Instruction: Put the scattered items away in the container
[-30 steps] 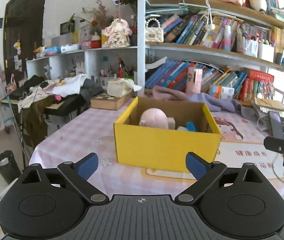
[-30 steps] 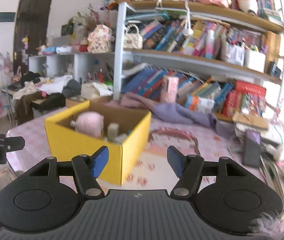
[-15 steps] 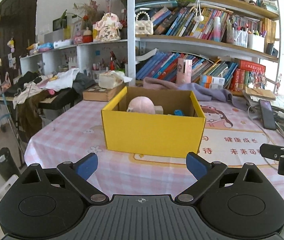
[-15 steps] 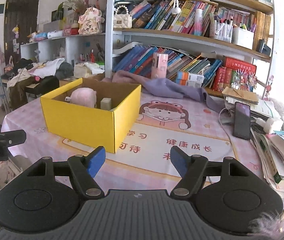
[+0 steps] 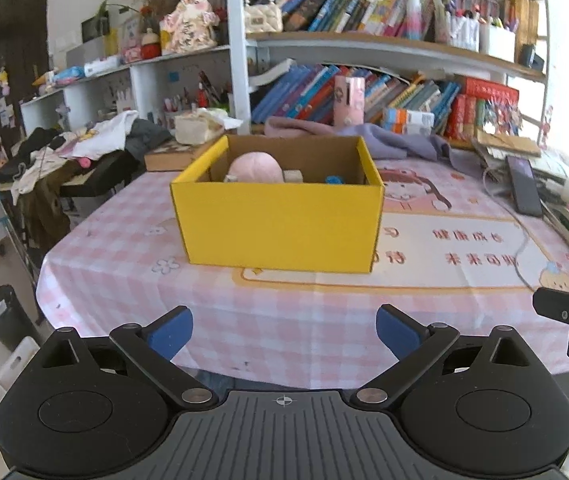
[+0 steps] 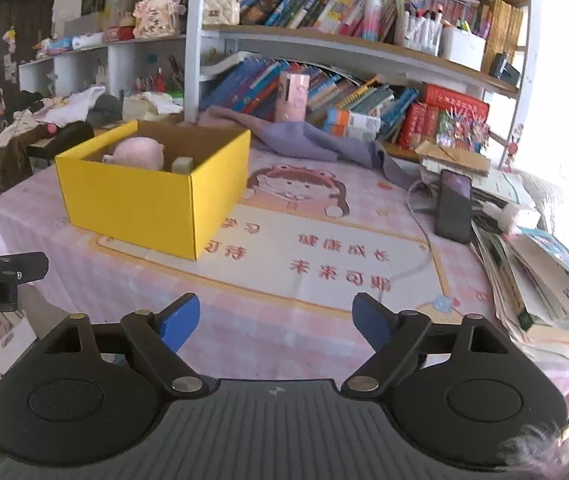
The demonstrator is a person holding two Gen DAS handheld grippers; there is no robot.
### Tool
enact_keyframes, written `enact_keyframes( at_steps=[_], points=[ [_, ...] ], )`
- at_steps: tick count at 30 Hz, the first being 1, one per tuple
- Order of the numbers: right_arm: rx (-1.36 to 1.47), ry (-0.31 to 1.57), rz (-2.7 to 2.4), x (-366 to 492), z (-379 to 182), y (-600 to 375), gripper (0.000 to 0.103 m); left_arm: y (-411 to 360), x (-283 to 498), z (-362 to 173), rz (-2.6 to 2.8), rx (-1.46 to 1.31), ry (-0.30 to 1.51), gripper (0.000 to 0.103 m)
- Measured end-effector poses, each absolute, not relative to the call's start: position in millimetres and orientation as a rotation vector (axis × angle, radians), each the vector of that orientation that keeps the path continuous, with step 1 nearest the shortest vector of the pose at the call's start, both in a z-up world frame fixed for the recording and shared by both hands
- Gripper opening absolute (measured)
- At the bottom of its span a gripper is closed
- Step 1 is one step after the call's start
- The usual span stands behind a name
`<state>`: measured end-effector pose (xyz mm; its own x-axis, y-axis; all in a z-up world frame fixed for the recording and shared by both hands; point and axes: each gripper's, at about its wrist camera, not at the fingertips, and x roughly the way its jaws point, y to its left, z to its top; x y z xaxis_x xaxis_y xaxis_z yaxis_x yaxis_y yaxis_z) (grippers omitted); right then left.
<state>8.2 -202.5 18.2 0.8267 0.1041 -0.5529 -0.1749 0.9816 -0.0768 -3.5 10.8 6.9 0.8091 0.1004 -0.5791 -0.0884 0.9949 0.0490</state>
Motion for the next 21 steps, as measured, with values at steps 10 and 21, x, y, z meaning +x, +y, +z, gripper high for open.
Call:
enact_keyframes(
  at_steps=[10, 21],
  points=[
    [-0.099, 0.656, 0.149, 6.7, 8.9, -209.3, 0.101, 4.4, -7.7, 1.6, 0.083, 0.032, 0.675, 0.103],
    [-0.095, 0.699, 0.172, 5.5, 3.6, -208.2, 0.103, 1.8, -7.2, -2.5, 0.094, 0.046, 0.712, 0.103]
  ],
)
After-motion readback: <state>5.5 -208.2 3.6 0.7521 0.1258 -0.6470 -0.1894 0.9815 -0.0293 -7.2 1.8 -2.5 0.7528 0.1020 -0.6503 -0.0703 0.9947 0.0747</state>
